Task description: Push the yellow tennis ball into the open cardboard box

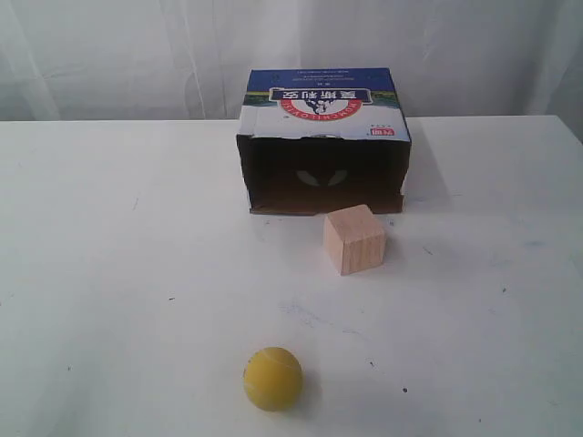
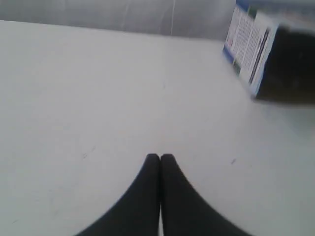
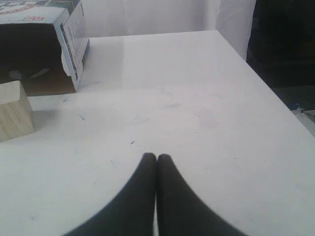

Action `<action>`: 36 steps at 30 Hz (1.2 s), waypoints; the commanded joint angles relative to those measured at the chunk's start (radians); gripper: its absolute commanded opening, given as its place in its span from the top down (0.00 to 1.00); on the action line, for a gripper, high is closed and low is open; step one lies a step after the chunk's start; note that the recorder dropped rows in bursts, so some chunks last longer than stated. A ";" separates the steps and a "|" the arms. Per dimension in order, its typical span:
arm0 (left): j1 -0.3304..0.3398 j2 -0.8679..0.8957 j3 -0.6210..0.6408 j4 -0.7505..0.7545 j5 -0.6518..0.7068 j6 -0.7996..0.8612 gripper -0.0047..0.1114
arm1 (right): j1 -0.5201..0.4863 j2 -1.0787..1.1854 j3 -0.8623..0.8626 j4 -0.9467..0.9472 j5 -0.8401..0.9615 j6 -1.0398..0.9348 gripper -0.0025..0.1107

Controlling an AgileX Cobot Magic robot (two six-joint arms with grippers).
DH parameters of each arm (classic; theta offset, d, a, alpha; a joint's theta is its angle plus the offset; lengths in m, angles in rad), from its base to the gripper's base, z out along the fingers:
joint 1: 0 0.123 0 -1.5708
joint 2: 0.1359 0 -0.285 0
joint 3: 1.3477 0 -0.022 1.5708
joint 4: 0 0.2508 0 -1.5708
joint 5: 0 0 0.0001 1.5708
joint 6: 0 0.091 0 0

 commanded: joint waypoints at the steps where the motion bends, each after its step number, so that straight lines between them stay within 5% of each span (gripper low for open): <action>1: 0.004 -0.003 0.002 -0.159 -0.192 -0.105 0.96 | -0.007 -0.005 0.005 -0.010 -0.014 -0.001 0.98; 14: 0.004 0.019 -0.004 -0.269 -0.655 -0.242 0.96 | -0.007 -0.005 0.005 -0.010 -0.014 -0.001 0.98; 17: 0.004 0.127 -0.101 -0.324 -0.668 -0.184 0.96 | -0.007 -0.005 0.005 -0.010 -0.014 -0.001 0.98; 20: 0.004 0.350 -0.265 -0.223 -0.624 -0.050 0.96 | -0.007 -0.005 0.005 -0.010 -0.014 -0.001 0.98; 22: 0.004 0.532 -0.412 -0.040 -0.479 -0.037 0.96 | -0.007 -0.005 0.005 -0.010 -0.014 -0.001 0.98; 25: -0.022 0.807 -0.667 0.224 0.015 -0.179 0.96 | -0.007 -0.005 0.005 -0.010 -0.014 -0.001 0.98; 29: -0.100 1.151 -0.928 0.205 0.520 -0.065 0.96 | -0.007 -0.005 0.005 -0.010 -0.014 -0.001 0.98; 32: -0.155 1.310 -1.009 -0.073 0.726 0.226 0.96 | -0.007 -0.005 0.005 -0.010 -0.014 -0.001 0.98; 36: -0.275 1.424 -0.939 -0.813 0.752 0.929 0.96 | -0.007 -0.005 0.005 -0.010 -0.014 -0.001 0.98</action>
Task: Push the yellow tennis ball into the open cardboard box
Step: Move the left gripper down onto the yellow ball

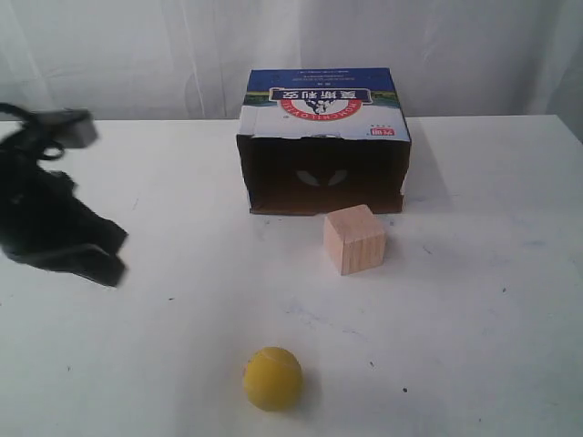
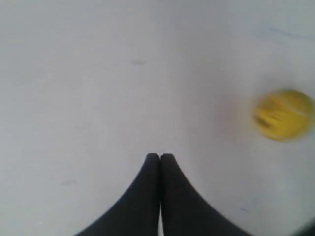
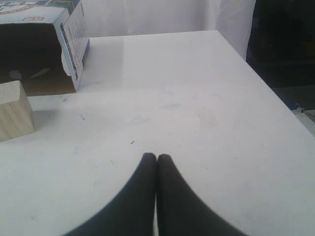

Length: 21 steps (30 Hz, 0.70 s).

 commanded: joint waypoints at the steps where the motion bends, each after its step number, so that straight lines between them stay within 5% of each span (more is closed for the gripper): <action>1: -0.155 0.095 0.103 -0.746 0.020 0.727 0.96 | -0.007 -0.005 0.005 -0.010 -0.014 -0.001 0.98; 5: -0.291 0.213 0.209 -1.044 -0.058 1.165 0.96 | -0.007 -0.005 0.005 -0.010 -0.014 -0.001 0.98; 21: -0.311 0.367 0.218 -1.068 -0.398 1.307 0.96 | -0.007 -0.005 0.005 -0.010 -0.014 -0.001 0.98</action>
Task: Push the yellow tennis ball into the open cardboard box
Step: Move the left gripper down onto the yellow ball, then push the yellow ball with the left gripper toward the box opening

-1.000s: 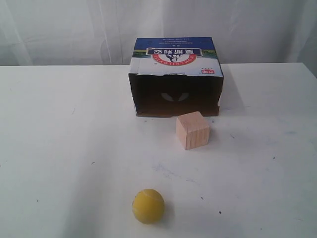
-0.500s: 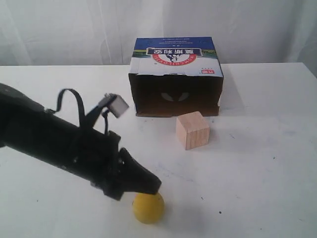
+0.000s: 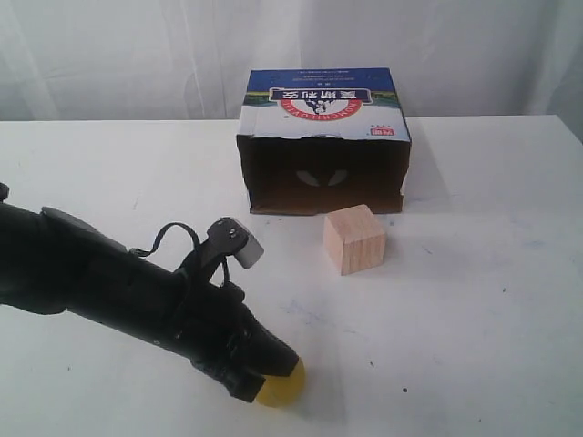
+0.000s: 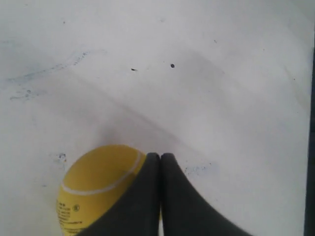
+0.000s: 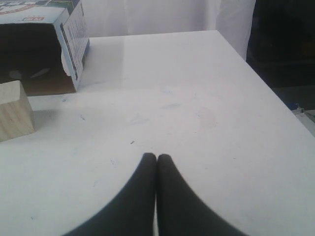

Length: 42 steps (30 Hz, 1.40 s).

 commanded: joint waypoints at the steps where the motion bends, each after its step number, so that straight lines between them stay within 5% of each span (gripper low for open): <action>1: -0.003 0.016 0.008 -0.023 -0.157 0.070 0.96 | -0.007 -0.005 0.005 -0.010 -0.014 -0.001 0.98; 5: -0.003 0.016 -0.010 -0.147 -0.274 0.109 0.96 | -0.007 -0.005 0.005 -0.010 -0.014 -0.001 0.98; 17: -0.001 -0.050 -0.191 -0.155 -0.374 0.100 0.96 | -0.007 -0.005 0.005 -0.010 -0.014 -0.001 0.98; 23: -0.001 -0.052 -0.135 -0.157 -0.194 0.086 0.96 | -0.007 -0.005 0.005 -0.010 -0.014 -0.001 0.98; 29: 0.017 0.028 -0.149 -0.188 -0.400 0.202 0.96 | -0.007 -0.005 0.005 -0.010 -0.014 -0.001 0.98; 34: 0.075 0.144 -0.221 -0.188 -0.241 0.282 0.96 | -0.007 -0.005 0.005 -0.010 -0.014 -0.001 0.98; 42: 0.085 0.202 -0.325 -0.248 -0.233 0.337 0.96 | -0.007 -0.005 0.005 -0.010 -0.014 -0.001 0.98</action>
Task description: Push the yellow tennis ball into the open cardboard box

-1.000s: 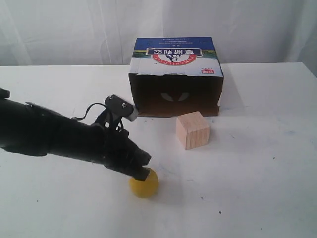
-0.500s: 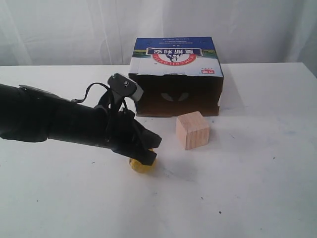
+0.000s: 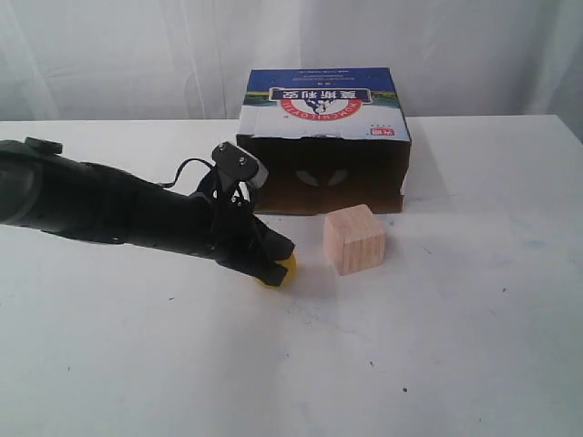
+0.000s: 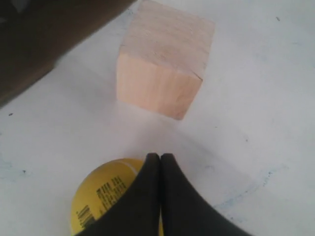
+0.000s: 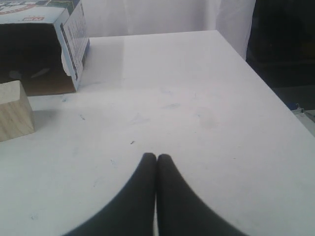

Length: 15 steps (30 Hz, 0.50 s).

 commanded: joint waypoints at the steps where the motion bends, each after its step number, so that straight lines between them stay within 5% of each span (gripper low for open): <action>1: 0.010 0.018 -0.056 -0.016 -0.020 0.057 0.96 | -0.007 -0.005 0.005 -0.010 -0.014 -0.001 0.98; 10: 0.024 -0.002 -0.199 -0.016 -0.026 0.054 0.96 | -0.007 -0.005 0.005 -0.010 -0.014 -0.001 0.98; 15: 0.064 -0.089 -0.179 -0.016 -0.055 -0.054 0.96 | -0.007 -0.005 0.005 -0.010 -0.014 -0.001 0.98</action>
